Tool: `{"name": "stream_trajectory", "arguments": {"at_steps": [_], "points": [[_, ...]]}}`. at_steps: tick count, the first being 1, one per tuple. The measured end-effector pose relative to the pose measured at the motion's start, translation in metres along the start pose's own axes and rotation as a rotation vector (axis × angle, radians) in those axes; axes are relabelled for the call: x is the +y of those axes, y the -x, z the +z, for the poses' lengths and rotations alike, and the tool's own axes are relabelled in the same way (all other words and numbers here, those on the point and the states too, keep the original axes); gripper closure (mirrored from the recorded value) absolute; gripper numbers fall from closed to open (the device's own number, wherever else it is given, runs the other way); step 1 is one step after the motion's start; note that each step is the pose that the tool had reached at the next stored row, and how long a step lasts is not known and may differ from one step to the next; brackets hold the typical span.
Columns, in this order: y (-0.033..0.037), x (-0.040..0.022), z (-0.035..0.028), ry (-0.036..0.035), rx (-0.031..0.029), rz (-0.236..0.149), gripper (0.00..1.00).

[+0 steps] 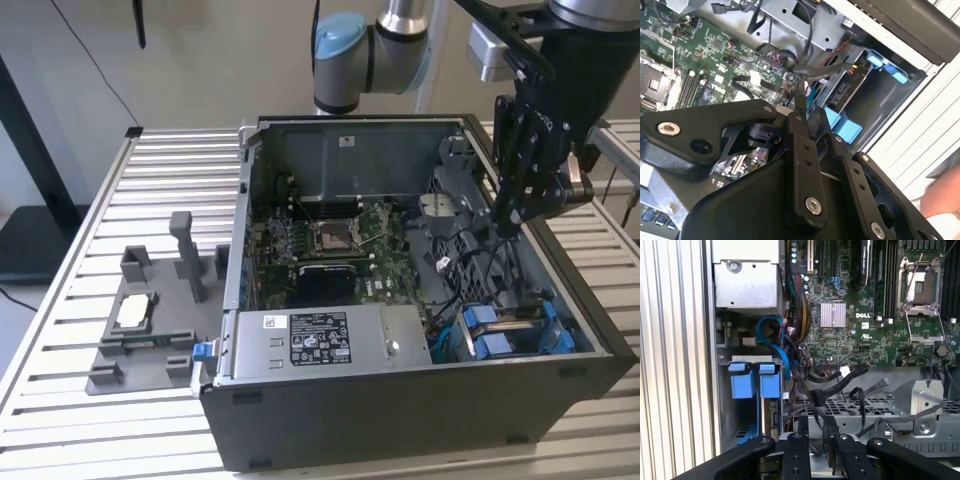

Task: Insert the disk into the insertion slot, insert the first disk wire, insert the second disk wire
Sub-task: 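Insert the second disk wire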

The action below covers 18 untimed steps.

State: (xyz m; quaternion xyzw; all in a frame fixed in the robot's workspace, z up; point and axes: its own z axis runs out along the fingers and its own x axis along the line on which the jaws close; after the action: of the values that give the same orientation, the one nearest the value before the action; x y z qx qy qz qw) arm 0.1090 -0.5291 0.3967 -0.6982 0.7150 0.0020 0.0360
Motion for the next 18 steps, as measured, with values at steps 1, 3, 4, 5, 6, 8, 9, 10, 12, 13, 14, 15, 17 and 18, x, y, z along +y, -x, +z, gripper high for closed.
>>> {"name": "stream_trajectory", "arguments": {"at_steps": [1,3,4,5,6,8,9,10,12,13,14,15,17,18], "points": [[0.0015,0.0016,0.0,-0.0001,-0.0001,0.0,0.73],[0.0037,0.005,0.0,0.0,0.0,0.0,0.73],[0.0044,0.0061,-0.0001,0.0,0.0003,0.0,0.73],[0.0045,0.0072,-0.0002,0.0001,0.0009,-0.003,0.73],[0.0046,0.0079,-0.0002,0.0003,0.0033,-0.008,0.73],[0.0046,0.009,-0.0003,0.0011,0.0141,-0.027,0.73],[0.0045,0.0096,-0.0003,0.0015,0.0194,-0.037,0.73],[0.0045,0.0102,-0.0004,0.0019,0.0244,-0.048,0.73],[0.0045,0.0115,-0.0004,0.0025,0.0269,-0.064,0.73],[0.0046,0.0124,-0.0005,0.0026,0.0271,-0.069,0.73],[0.0047,0.0134,-0.0005,0.0027,0.027,-0.073,0.73],[0.0048,0.0144,-0.0006,0.0027,0.0269,-0.077,0.73],[0.0049,0.0162,-0.0006,0.0026,0.0265,-0.085,0.73],[0.0048,0.0172,-0.0005,0.0026,0.0261,-0.09,0.73]]}}
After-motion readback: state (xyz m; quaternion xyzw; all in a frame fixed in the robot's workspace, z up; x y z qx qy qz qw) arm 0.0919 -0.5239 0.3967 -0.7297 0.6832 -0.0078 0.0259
